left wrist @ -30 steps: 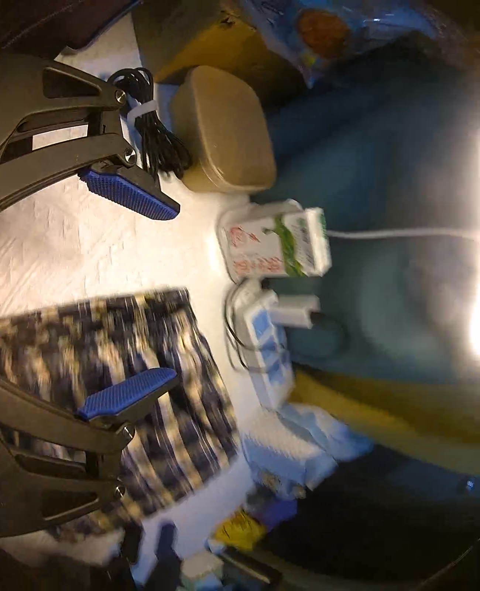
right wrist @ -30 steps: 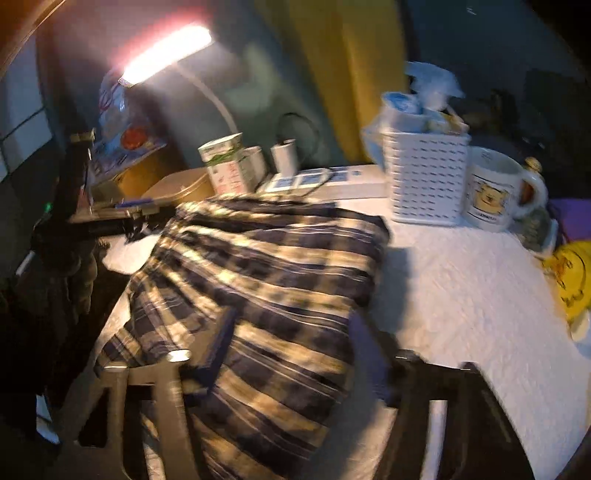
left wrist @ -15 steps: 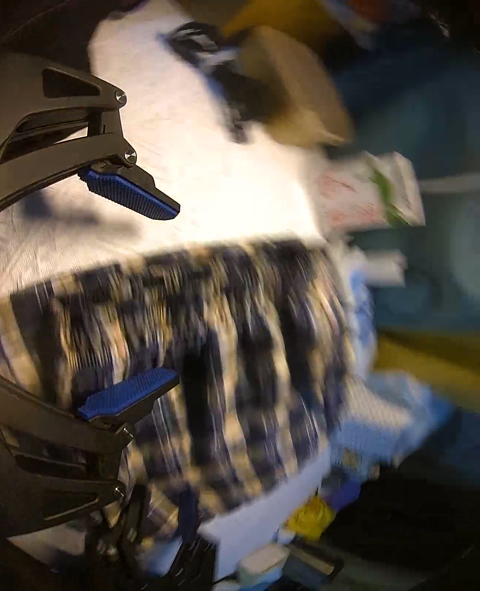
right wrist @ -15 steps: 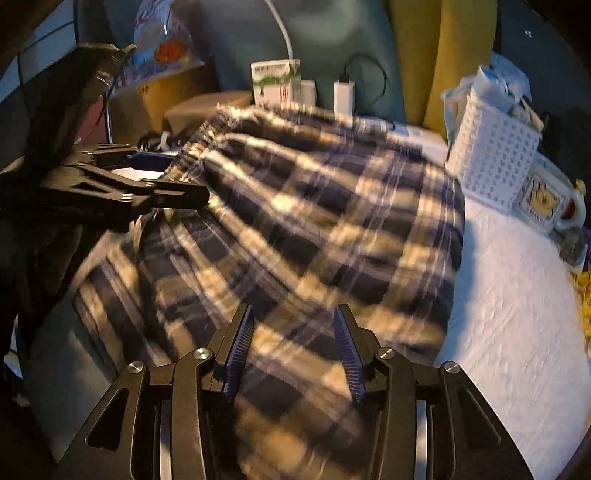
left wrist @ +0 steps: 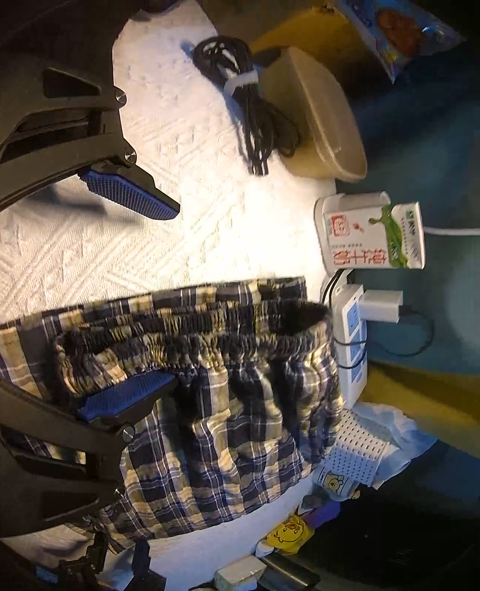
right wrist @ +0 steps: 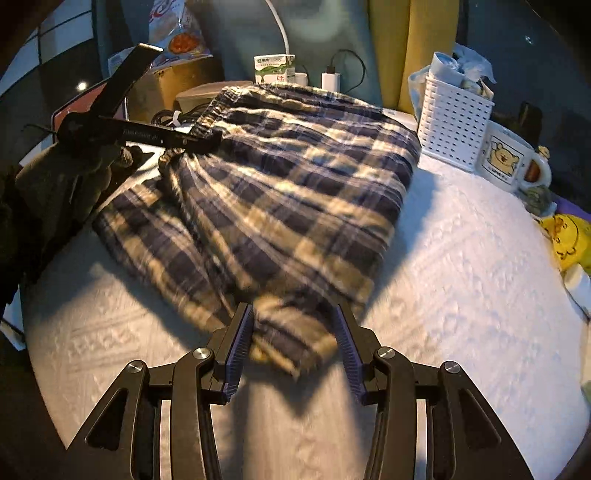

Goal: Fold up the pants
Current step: 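Grasp the pants waistband with the left gripper while the right gripper grasps the folded edge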

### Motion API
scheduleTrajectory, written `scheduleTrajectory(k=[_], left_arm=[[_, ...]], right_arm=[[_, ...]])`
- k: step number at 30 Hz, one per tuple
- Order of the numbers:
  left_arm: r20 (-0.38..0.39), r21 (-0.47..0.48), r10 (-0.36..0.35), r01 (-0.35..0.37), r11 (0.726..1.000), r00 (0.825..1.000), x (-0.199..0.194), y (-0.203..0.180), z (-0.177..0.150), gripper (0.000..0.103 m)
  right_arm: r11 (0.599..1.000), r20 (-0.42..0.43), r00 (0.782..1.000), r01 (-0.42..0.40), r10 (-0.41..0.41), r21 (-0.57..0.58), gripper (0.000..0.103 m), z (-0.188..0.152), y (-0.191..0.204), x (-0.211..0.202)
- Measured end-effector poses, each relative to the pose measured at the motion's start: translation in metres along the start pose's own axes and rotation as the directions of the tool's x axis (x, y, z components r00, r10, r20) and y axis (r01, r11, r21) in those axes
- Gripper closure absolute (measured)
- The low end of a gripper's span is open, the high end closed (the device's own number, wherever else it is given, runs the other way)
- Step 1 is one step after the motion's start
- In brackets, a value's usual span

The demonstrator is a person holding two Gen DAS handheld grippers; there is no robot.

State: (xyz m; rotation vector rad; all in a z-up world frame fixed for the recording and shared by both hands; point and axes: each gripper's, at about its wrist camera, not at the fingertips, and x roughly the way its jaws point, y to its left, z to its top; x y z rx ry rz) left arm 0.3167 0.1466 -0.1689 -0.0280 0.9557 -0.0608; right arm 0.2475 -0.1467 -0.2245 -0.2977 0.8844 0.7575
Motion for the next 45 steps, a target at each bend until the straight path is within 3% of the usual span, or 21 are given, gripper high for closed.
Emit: scheduleTrajectory(k=[6, 12, 19, 24, 29, 36, 45], left_arm=[[0.05, -0.01, 0.001, 0.0, 1.0, 0.999, -0.027, 0.002, 0.002, 0.02], [0.14, 0.024, -0.008, 0.004, 1.0, 0.99, -0.056, -0.001, 0.018, 0.02], [0.168, 0.103, -0.017, 0.0, 0.995, 0.986, -0.039, -0.01, 0.052, 0.02], [0.141, 0.095, -0.036, 0.022, 0.995, 0.989, -0.006, -0.006, 0.07, 0.02], [0.108, 0.104, 0.012, -0.023, 0.994, 0.994, 0.031, 0.002, 0.077, 0.02], [0.047, 0.088, 0.037, -0.041, 0.995, 0.998, 0.07, 0.014, 0.072, 0.016], [0.037, 0.037, -0.016, 0.014, 0.999, 0.999, 0.061, 0.019, 0.076, 0.015]], right_arm=[[1.0, -0.048, 0.999, 0.003, -0.002, 0.008, 0.056, -0.011, -0.008, -0.013], [0.998, 0.054, 0.999, -0.01, 0.006, 0.061, 0.056, 0.013, -0.025, -0.038], [0.996, 0.131, 0.991, -0.003, -0.008, 0.088, 0.056, 0.069, -0.059, -0.017], [0.995, 0.139, 0.99, -0.002, -0.013, 0.103, 0.056, 0.108, -0.076, 0.014], [0.998, 0.118, 0.993, 0.002, -0.01, 0.066, 0.056, 0.139, -0.081, 0.052], [0.998, 0.014, 0.999, 0.046, -0.046, 0.047, 0.065, 0.156, -0.097, 0.111], [0.991, 0.042, 0.994, 0.094, -0.098, 0.094, 0.065, 0.159, -0.109, 0.112]])
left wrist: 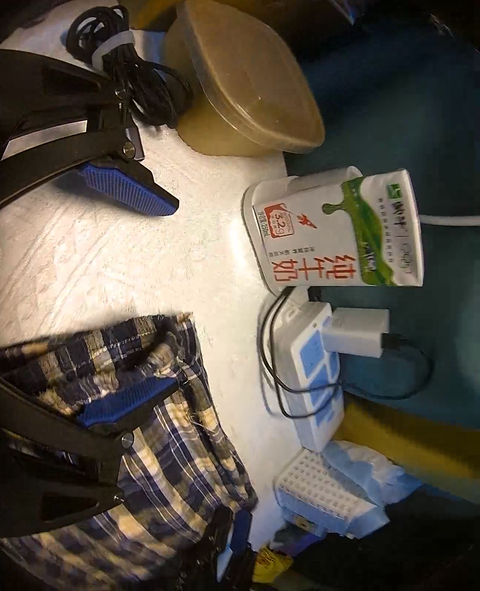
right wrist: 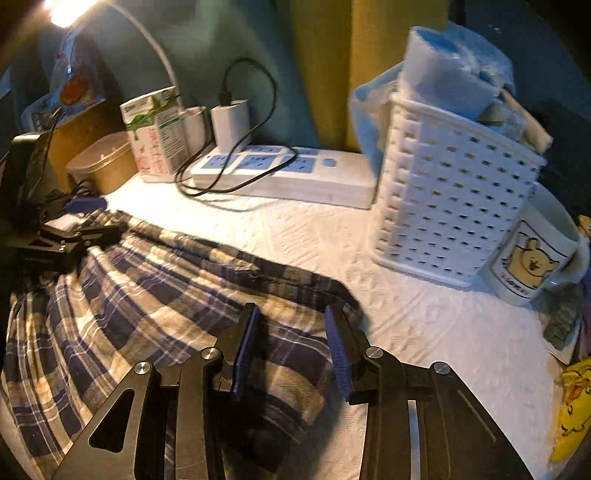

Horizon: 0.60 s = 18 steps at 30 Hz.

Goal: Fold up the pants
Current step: 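Grasp the pants waistband with the left gripper while the right gripper grasps the folded edge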

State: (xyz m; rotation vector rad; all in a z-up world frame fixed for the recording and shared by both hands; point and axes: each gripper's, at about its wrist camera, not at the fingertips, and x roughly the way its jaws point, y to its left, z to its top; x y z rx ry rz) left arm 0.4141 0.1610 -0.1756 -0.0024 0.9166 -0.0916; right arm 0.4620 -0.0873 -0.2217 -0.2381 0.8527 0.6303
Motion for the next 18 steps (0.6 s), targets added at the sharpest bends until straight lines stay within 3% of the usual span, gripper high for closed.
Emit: scheduleTrajectory(k=[4, 6, 8, 9, 10, 14, 18], left_arm=[[0.069, 0.008, -0.026, 0.026, 1.0, 0.997, -0.029, -0.007, 0.005, 0.015], [0.076, 0.014, -0.058, 0.057, 0.998, 0.995, -0.035, -0.009, 0.006, 0.015], [0.047, 0.026, -0.068, 0.067, 0.997, 0.997, -0.029, -0.009, 0.006, 0.015], [0.03, 0.03, -0.064, 0.063, 0.998, 0.997, -0.025, -0.01, 0.005, 0.015], [0.005, 0.031, -0.058, 0.058, 0.998, 0.998, -0.017, -0.011, 0.005, 0.015], [-0.068, -0.004, -0.092, 0.092, 0.996, 0.993, 0.011, -0.014, 0.005, 0.015], [-0.051, 0.035, -0.074, 0.076, 0.996, 0.996, 0.013, -0.02, 0.003, 0.015]], right_arm=[[0.995, 0.036, 0.996, 0.081, -0.083, 0.066, 0.062, 0.001, -0.011, -0.019], [0.991, 0.066, 0.996, 0.054, -0.062, 0.119, 0.06, 0.001, -0.021, -0.032], [0.989, 0.084, 0.996, 0.026, -0.039, 0.148, 0.037, 0.001, -0.027, -0.04], [0.988, 0.089, 0.996, 0.016, -0.03, 0.151, 0.017, 0.001, -0.028, -0.042], [0.989, 0.094, 0.995, 0.002, -0.016, 0.149, 0.013, 0.0, -0.028, -0.043], [0.988, 0.084, 0.996, -0.021, 0.008, 0.15, 0.013, -0.001, -0.026, -0.037], [0.988, 0.049, 0.998, -0.036, 0.029, 0.149, 0.013, -0.002, -0.025, -0.019]])
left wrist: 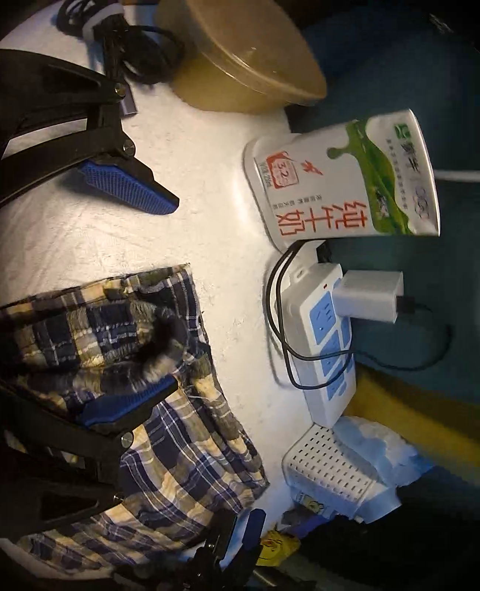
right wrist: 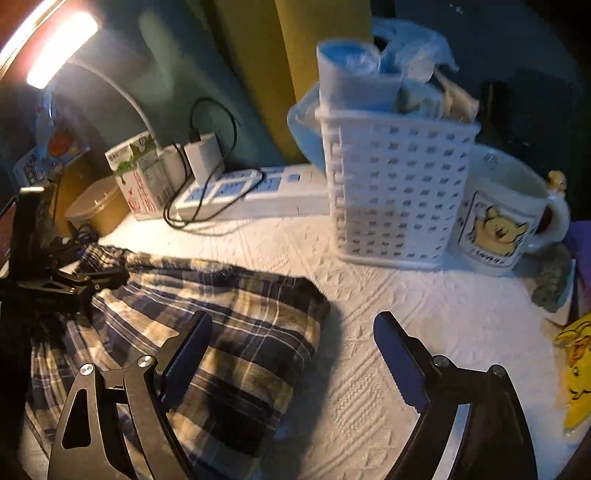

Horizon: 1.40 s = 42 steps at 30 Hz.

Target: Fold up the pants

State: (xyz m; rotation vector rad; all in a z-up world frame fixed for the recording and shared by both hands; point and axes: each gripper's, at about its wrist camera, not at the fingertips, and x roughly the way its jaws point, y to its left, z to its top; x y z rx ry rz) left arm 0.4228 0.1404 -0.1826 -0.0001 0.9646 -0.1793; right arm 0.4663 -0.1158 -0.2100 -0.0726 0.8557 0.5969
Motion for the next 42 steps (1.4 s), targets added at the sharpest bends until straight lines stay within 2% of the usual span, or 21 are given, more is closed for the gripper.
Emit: scheduleTrajectory(k=[2, 5, 7, 11, 14, 15, 19, 25, 28, 33, 42], left_arm=[[0.003, 0.001, -0.001, 0.001, 1.0, 1.0, 0.001, -0.001, 0.001, 0.016], [0.011, 0.002, -0.014, 0.014, 1.0, 1.0, 0.001, 0.001, 0.001, 0.019], [0.018, 0.012, -0.027, 0.027, 1.0, 0.999, -0.001, 0.0, 0.001, 0.029], [0.024, 0.028, -0.057, 0.056, 0.998, 0.998, -0.003, -0.007, 0.001, 0.044], [0.024, 0.034, -0.075, 0.075, 0.997, 0.997, -0.001, -0.014, 0.003, 0.058], [0.023, 0.037, -0.084, 0.084, 0.996, 0.996, -0.001, -0.015, 0.003, 0.065], [0.017, 0.03, -0.113, 0.113, 0.993, 0.993, -0.001, -0.017, 0.003, 0.075], [0.023, 0.006, -0.133, 0.132, 0.991, 0.991, -0.005, -0.015, 0.002, 0.081], [0.039, 0.001, -0.143, 0.144, 0.99, 0.989, -0.013, -0.015, 0.002, 0.084], [0.072, 0.001, -0.144, 0.145, 0.989, 0.987, -0.031, -0.017, 0.002, 0.085], [0.157, 0.009, -0.145, 0.145, 0.989, 0.977, -0.079, -0.022, 0.0, 0.085]], right_arm=[[1.0, -0.03, 1.0, -0.008, 0.008, 0.009, 0.013, 0.0, -0.001, 0.008], [1.0, -0.031, 0.999, -0.024, 0.024, 0.014, 0.015, 0.003, -0.001, 0.012], [0.999, -0.048, 0.998, -0.03, 0.03, 0.016, 0.026, 0.004, 0.0, 0.017], [0.999, -0.058, 0.997, -0.046, 0.046, 0.009, 0.032, 0.005, 0.003, 0.019], [0.999, -0.068, 0.996, -0.051, 0.051, -0.002, 0.037, 0.006, 0.007, 0.022], [0.999, -0.069, 0.996, -0.054, 0.054, -0.005, 0.04, 0.007, 0.008, 0.022], [0.998, -0.076, 0.996, -0.049, 0.047, -0.027, 0.048, 0.008, 0.014, 0.024], [0.996, -0.076, 0.995, -0.067, 0.062, -0.054, 0.074, 0.008, 0.019, 0.023], [0.996, -0.058, 0.996, -0.073, 0.07, -0.048, 0.082, 0.009, 0.018, 0.019], [0.996, -0.005, 0.999, -0.051, 0.051, -0.067, 0.085, 0.011, 0.026, 0.0], [0.991, 0.135, 0.989, -0.038, 0.056, -0.129, 0.088, 0.026, 0.053, -0.072]])
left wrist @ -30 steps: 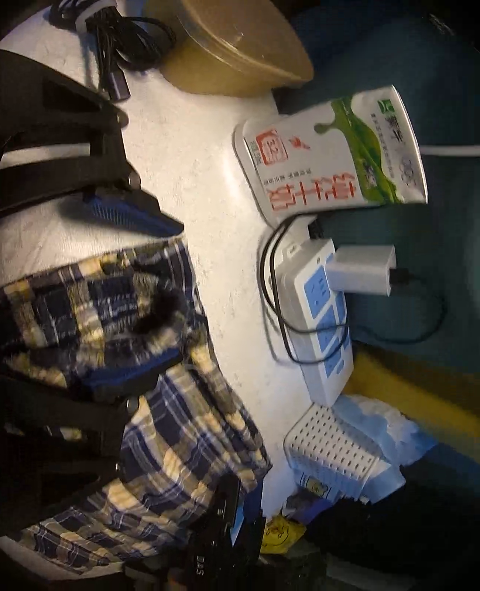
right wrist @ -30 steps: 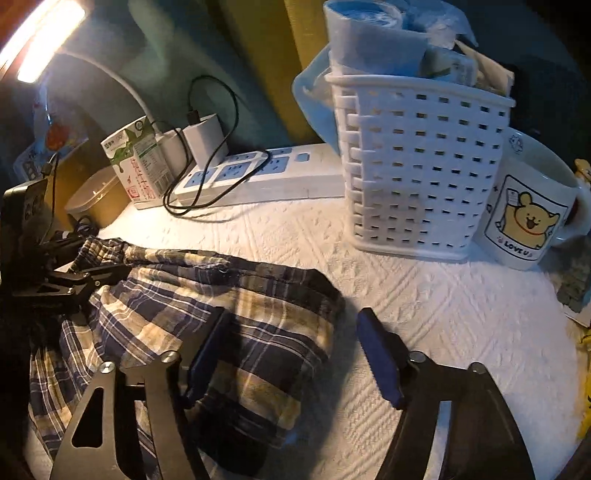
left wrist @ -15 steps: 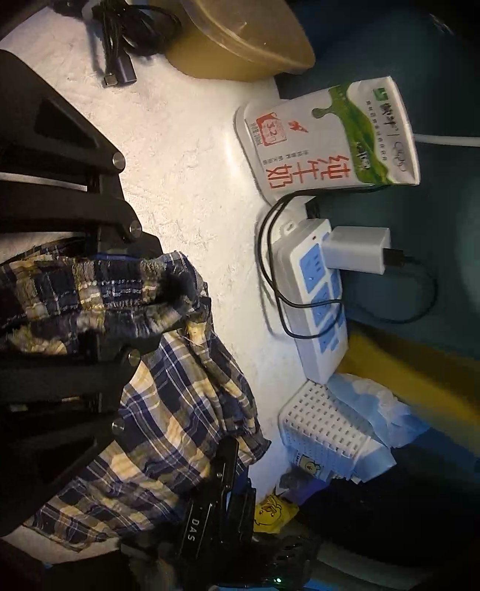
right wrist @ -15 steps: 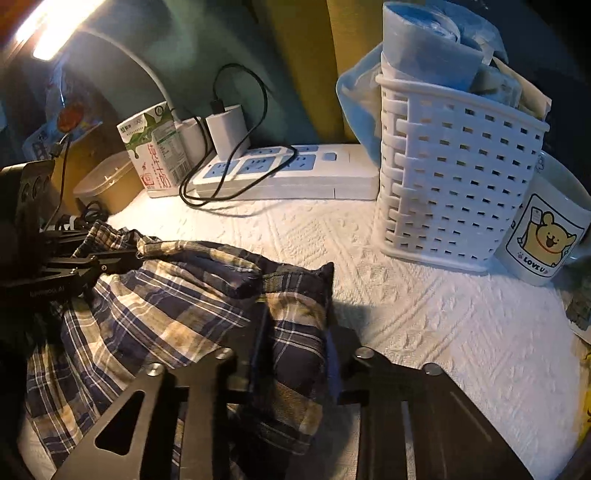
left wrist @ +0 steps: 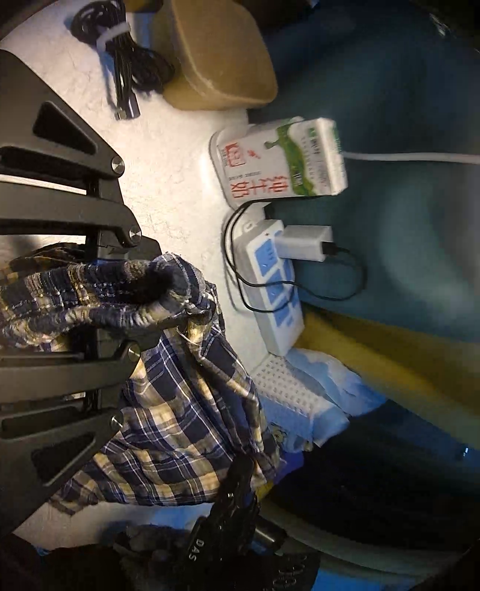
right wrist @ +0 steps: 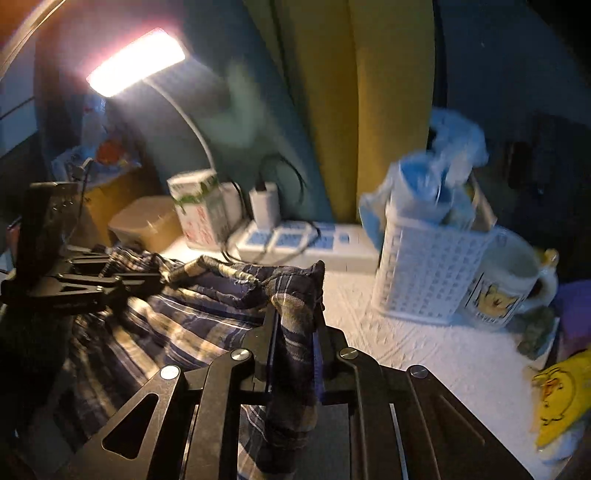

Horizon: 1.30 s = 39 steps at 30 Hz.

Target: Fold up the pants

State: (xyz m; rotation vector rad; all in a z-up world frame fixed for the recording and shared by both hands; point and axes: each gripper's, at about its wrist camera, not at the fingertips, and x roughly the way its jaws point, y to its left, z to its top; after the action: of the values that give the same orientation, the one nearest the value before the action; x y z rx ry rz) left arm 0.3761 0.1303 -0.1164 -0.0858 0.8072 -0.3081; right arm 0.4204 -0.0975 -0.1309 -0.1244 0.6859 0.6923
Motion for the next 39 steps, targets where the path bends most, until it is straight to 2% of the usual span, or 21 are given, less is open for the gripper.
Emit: scheduleTrajectory(k=[9, 15, 23, 29, 35, 39], left_arm=[[0.133, 0.029, 0.02, -0.024, 0.999, 0.991, -0.068, -0.023, 0.002, 0.085], [0.244, 0.037, 0.052, -0.063, 0.997, 0.968, -0.126, -0.038, -0.001, 0.085], [0.383, 0.068, 0.109, -0.146, 0.987, 0.917, -0.213, -0.059, -0.014, 0.085], [0.473, 0.039, 0.167, -0.21, 0.977, 0.865, -0.282, -0.065, -0.042, 0.085], [0.523, 0.004, 0.235, -0.278, 0.961, 0.819, -0.33, -0.063, -0.068, 0.085], [0.529, -0.011, 0.276, -0.318, 0.948, 0.803, -0.351, -0.06, -0.082, 0.085]], right_arm=[[0.996, 0.126, 0.992, 0.031, -0.02, -0.088, 0.089, 0.014, 0.036, -0.075], [0.987, 0.223, 0.975, 0.037, -0.001, -0.155, 0.089, 0.022, 0.07, -0.129], [0.971, 0.353, 0.933, 0.024, 0.063, -0.237, 0.089, 0.025, 0.119, -0.199], [0.958, 0.416, 0.902, 0.006, 0.118, -0.285, 0.089, 0.021, 0.158, -0.236], [0.941, 0.444, 0.876, -0.033, 0.189, -0.337, 0.089, 0.012, 0.198, -0.262], [0.931, 0.443, 0.865, -0.069, 0.235, -0.358, 0.089, 0.007, 0.218, -0.269]])
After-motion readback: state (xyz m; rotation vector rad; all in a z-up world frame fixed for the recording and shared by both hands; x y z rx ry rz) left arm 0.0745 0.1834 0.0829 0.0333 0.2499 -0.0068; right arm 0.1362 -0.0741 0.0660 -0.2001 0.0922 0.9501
